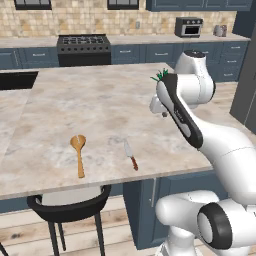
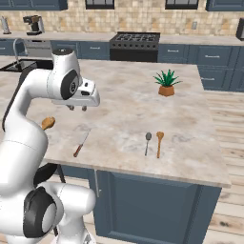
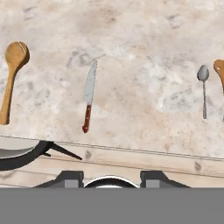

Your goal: Pick up the metallic utensils from the counter and place them in the open drawer. Make sure not to pick up any wooden utensils.

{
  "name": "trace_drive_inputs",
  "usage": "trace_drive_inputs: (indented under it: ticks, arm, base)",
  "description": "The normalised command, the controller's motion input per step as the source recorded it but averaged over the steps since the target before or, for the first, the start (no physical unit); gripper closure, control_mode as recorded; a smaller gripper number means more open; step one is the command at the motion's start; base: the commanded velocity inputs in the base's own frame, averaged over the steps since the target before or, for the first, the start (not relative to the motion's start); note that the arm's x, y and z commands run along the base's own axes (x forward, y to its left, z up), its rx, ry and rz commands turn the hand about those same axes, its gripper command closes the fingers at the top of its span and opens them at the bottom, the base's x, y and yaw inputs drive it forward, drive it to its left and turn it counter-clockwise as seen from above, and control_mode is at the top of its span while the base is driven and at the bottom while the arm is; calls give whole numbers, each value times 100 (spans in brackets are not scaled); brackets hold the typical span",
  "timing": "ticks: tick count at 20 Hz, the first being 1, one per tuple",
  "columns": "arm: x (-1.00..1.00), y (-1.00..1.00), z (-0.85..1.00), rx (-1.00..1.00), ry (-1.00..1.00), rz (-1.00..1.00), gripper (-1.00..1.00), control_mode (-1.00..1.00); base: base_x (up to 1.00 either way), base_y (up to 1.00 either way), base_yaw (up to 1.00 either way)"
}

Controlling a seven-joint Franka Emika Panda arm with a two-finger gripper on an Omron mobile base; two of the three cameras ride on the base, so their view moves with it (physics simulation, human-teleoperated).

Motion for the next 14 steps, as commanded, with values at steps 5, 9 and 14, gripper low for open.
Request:
trace_drive_inputs:
  ticks: [5, 9, 14]
  arm:
    - [0, 5, -19, 1, 0, 0, -100, -100]
    - [0, 29, -50, 1, 1, 0, -100, -100]
    - [0, 51, -48, 0, 0, 0, -100, -100]
  base:
    - [0, 0, 0]
    - [0, 0, 0]
    - [0, 0, 0]
